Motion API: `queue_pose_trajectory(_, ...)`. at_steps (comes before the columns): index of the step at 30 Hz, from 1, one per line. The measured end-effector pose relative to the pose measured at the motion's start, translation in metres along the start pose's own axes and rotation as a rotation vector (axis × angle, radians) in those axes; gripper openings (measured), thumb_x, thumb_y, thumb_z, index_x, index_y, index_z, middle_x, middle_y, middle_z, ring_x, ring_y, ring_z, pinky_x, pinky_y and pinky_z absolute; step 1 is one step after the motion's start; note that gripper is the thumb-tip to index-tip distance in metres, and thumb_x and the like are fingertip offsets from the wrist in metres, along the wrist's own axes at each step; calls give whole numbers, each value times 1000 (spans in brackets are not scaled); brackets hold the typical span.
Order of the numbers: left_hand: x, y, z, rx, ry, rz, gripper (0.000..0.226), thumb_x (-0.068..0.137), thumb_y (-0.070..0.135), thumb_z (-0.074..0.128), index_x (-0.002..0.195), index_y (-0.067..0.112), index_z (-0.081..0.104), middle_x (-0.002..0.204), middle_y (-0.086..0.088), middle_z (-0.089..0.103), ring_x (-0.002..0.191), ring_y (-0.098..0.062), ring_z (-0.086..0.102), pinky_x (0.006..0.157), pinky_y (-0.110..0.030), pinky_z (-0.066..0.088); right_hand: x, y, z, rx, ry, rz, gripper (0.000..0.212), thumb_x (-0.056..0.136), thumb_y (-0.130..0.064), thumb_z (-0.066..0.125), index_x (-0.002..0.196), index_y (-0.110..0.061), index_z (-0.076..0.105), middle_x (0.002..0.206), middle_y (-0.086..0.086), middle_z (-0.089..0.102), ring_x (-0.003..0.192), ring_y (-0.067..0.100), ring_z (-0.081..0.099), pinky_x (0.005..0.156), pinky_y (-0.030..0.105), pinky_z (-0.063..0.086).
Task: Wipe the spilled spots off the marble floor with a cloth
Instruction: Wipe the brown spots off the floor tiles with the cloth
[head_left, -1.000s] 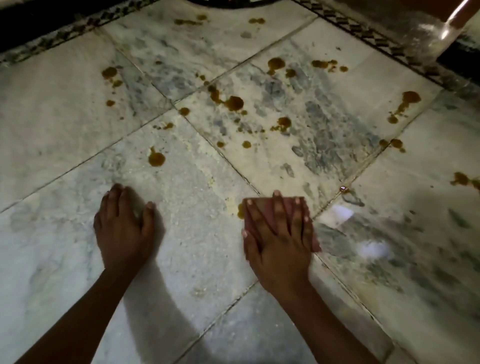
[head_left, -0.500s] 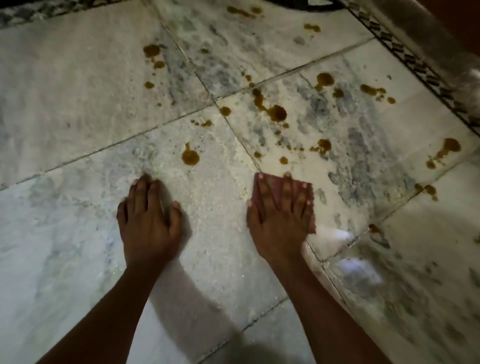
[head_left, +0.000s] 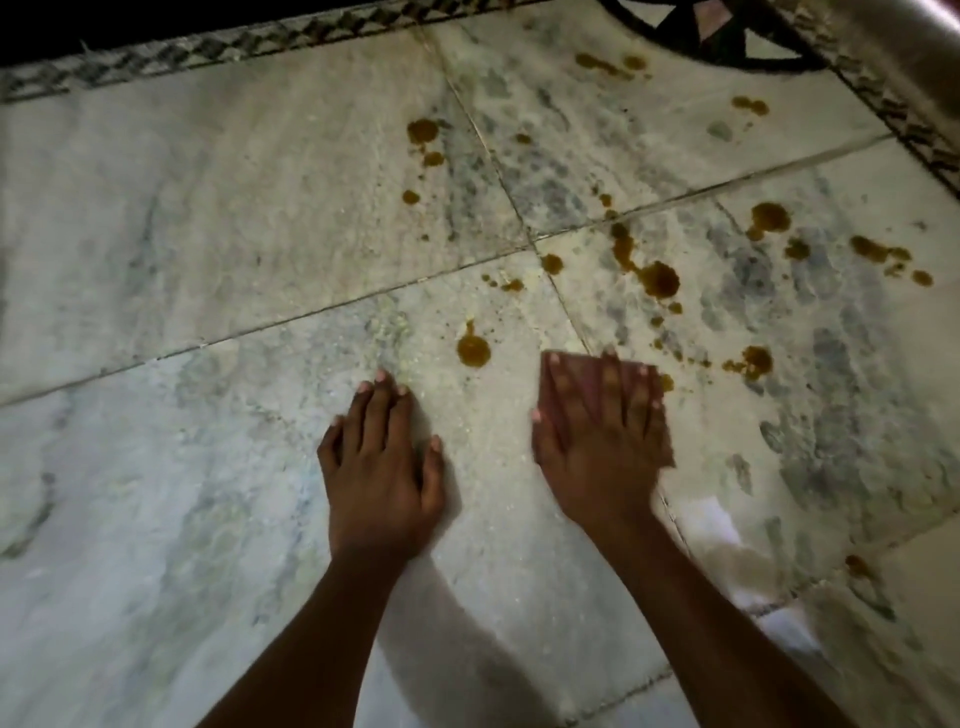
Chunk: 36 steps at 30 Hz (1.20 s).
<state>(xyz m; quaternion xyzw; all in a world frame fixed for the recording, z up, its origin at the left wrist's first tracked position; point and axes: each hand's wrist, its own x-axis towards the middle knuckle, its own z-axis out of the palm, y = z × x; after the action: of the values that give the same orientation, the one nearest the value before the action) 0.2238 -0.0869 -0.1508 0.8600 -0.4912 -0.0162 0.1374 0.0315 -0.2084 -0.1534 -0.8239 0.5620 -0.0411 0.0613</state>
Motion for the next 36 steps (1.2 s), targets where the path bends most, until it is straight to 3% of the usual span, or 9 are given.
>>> queue_pose_trajectory(2, 0, 0, -1, 11, -16, 6, 64, 102, 45, 44, 156, 12, 48, 172, -9, 36, 159, -29, 33, 123, -53, 29, 29, -27, 5, 5, -27, -14, 66, 103, -65, 29, 166, -47, 20, 178, 12, 14, 161, 49, 6, 127, 67, 11)
queue_pose_trajectory(8, 1, 3, -6, -21, -60, -11, 65, 102, 46, 41, 157, 12, 47, 174, -8, 33, 161, -27, 30, 125, -53, 28, -3, 4, -17, -81, -153, -596, 66, 106, -64, 30, 165, -51, 4, 179, 3, 2, 165, 35, -6, 130, 60, 13)
queue_pose_trajectory(14, 0, 1, -4, -25, -62, -15, 66, 102, 46, 41, 159, 13, 44, 175, -7, 31, 163, -25, 26, 126, -54, 25, 65, -24, 3, 18, -37, 29, 67, 102, -67, 25, 166, -49, 12, 178, 12, 12, 162, 47, 7, 127, 67, 15)
queue_pose_trajectory(16, -1, 3, -4, -33, -63, -31, 66, 101, 45, 41, 159, 14, 44, 175, -7, 30, 163, -24, 25, 127, -54, 24, 93, -59, 7, 85, -119, 27, 68, 101, -65, 28, 165, -49, 8, 178, 14, 11, 161, 49, 4, 126, 71, 11)
queue_pose_trajectory(21, 0, 2, -3, -20, -48, -17, 65, 103, 47, 37, 157, 12, 48, 174, -8, 33, 161, -27, 30, 125, -55, 29, 44, -55, 1, 9, -141, -451, 66, 104, -66, 29, 163, -56, 2, 180, 2, 2, 165, 38, -4, 129, 63, 12)
queue_pose_trajectory(25, 1, 1, -3, 15, -72, -2, 65, 103, 45, 39, 157, 11, 47, 174, -10, 32, 162, -28, 29, 124, -56, 29, 38, -29, -7, 34, -197, -142, 69, 98, -75, 28, 160, -62, 0, 179, -2, -7, 164, 36, -11, 131, 57, 1)
queue_pose_trajectory(29, 0, 3, -3, -17, -94, -24, 66, 103, 44, 40, 161, 13, 42, 177, -8, 25, 164, -25, 21, 128, -55, 22, 97, -79, 2, 121, -192, 173, 68, 103, -68, 29, 163, -56, 1, 179, 6, -11, 160, 45, -19, 128, 65, -8)
queue_pose_trajectory(33, 0, 3, -3, -28, -88, -42, 65, 103, 44, 43, 161, 14, 43, 176, -8, 27, 164, -25, 23, 127, -53, 23, 108, -104, 8, 34, -251, -154, 64, 102, -68, 15, 162, -56, -6, 178, 2, -16, 160, 44, -21, 128, 63, -13)
queue_pose_trajectory(36, 0, 1, 0, -16, -82, -30, 65, 102, 44, 45, 159, 13, 46, 175, -8, 30, 162, -25, 28, 126, -54, 27, 62, -70, 1, 4, -225, -392, 66, 102, -70, 14, 162, -56, -7, 179, 0, -9, 163, 39, -14, 130, 62, 1)
